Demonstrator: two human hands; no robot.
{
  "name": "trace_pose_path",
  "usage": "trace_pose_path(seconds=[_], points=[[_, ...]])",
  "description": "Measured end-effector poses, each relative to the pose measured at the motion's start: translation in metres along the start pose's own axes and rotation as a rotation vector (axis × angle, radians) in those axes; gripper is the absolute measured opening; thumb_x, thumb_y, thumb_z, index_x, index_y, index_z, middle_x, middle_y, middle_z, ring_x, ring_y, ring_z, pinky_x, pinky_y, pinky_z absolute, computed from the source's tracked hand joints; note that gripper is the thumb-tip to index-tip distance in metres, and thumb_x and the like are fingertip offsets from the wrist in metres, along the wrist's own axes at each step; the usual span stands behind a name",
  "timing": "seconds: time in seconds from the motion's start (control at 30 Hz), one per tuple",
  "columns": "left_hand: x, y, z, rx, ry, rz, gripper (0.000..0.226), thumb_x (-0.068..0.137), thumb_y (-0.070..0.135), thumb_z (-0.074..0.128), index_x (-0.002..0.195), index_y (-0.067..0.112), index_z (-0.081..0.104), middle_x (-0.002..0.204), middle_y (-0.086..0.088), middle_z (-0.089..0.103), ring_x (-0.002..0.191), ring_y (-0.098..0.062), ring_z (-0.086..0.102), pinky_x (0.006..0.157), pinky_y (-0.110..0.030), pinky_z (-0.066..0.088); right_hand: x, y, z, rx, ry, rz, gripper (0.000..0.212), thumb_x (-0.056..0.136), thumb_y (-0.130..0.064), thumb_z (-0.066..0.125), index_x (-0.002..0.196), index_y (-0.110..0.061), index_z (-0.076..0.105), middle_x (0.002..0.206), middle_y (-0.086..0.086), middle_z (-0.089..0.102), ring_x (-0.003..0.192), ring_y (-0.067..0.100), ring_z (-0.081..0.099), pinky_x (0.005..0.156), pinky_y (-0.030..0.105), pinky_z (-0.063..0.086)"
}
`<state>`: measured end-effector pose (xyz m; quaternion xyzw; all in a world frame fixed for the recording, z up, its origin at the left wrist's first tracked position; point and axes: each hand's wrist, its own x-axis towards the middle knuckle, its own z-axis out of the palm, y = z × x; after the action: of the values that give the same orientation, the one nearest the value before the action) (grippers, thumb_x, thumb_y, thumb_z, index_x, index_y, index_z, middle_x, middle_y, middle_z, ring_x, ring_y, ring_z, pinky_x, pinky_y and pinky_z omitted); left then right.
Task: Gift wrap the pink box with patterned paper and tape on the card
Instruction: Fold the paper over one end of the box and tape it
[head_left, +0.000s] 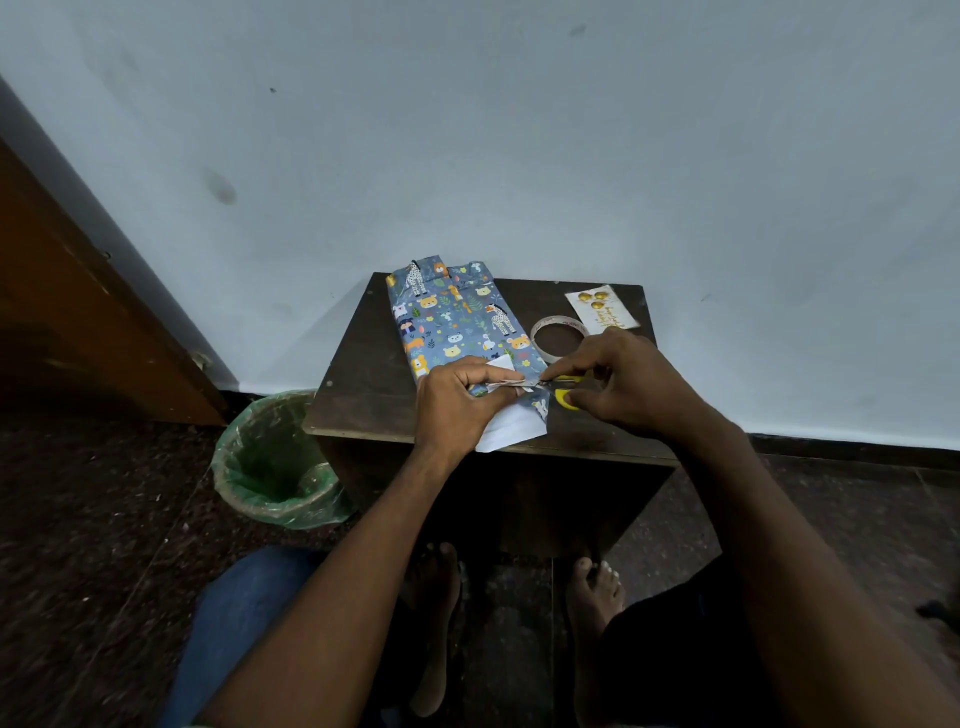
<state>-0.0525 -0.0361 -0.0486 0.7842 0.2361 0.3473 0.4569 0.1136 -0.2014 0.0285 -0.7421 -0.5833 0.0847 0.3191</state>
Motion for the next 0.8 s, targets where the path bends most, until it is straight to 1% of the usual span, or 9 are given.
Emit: trace_pose_path(seconds=[0.07, 0.13, 0.3, 0.47, 0.63, 0.8], points=[[0.0, 0.0, 0.0, -0.002, -0.003, -0.005, 0.015, 0.084, 0.012, 0.09, 0.096, 0.019, 0.088, 0.091, 0.011, 0.08, 0.089, -0.008, 0.075, 0.081, -0.027, 0.056, 0.0, 0.001, 0.001, 0.004, -0.002, -0.004, 0.039, 0.079, -0.009, 0.083, 0.108, -0.034, 0.083, 0.082, -0.019, 0.068, 0.078, 0.006, 0.055, 0.067, 0.02, 0.038], [0.0, 0.001, 0.0, -0.003, -0.008, -0.012, 0.015, 0.084, 0.013, 0.09, 0.097, 0.02, 0.088, 0.09, 0.011, 0.08, 0.089, -0.008, 0.074, 0.08, -0.027, 0.055, 0.0, 0.003, 0.002, 0.014, 0.002, 0.0, 0.04, 0.079, -0.009, 0.084, 0.109, -0.035, 0.083, 0.084, -0.02, 0.068, 0.081, 0.008, 0.057, 0.068, 0.022, 0.04], [0.002, 0.001, -0.003, -0.017, -0.041, -0.046, 0.016, 0.083, 0.017, 0.091, 0.098, 0.023, 0.088, 0.09, 0.011, 0.08, 0.089, -0.012, 0.075, 0.083, -0.04, 0.061, 0.0, 0.004, 0.006, 0.037, 0.01, -0.026, 0.04, 0.078, -0.013, 0.084, 0.11, -0.037, 0.082, 0.087, -0.017, 0.072, 0.085, 0.015, 0.061, 0.07, 0.028, 0.045], [0.002, 0.003, -0.004, -0.016, -0.057, -0.062, 0.016, 0.083, 0.019, 0.092, 0.098, 0.024, 0.088, 0.09, 0.014, 0.079, 0.089, -0.008, 0.075, 0.085, -0.041, 0.062, 0.001, 0.002, 0.008, 0.039, 0.009, -0.004, 0.042, 0.079, -0.009, 0.083, 0.11, -0.037, 0.082, 0.086, -0.015, 0.072, 0.084, 0.012, 0.057, 0.07, 0.017, 0.038], [0.003, 0.005, -0.005, -0.018, -0.063, -0.078, 0.016, 0.082, 0.021, 0.092, 0.097, 0.023, 0.088, 0.09, 0.013, 0.08, 0.089, -0.009, 0.075, 0.085, -0.04, 0.061, 0.001, 0.001, 0.008, 0.034, -0.003, 0.012, 0.043, 0.079, -0.009, 0.084, 0.109, -0.039, 0.082, 0.086, -0.023, 0.068, 0.087, 0.013, 0.059, 0.071, 0.025, 0.043], [0.003, 0.004, -0.006, -0.023, -0.066, -0.092, 0.016, 0.082, 0.02, 0.092, 0.098, 0.023, 0.088, 0.09, 0.012, 0.08, 0.088, -0.009, 0.075, 0.084, -0.037, 0.061, 0.002, -0.001, 0.011, 0.054, 0.019, 0.003, 0.042, 0.077, -0.008, 0.085, 0.109, -0.036, 0.082, 0.085, -0.023, 0.07, 0.082, 0.002, 0.059, 0.068, 0.011, 0.037]])
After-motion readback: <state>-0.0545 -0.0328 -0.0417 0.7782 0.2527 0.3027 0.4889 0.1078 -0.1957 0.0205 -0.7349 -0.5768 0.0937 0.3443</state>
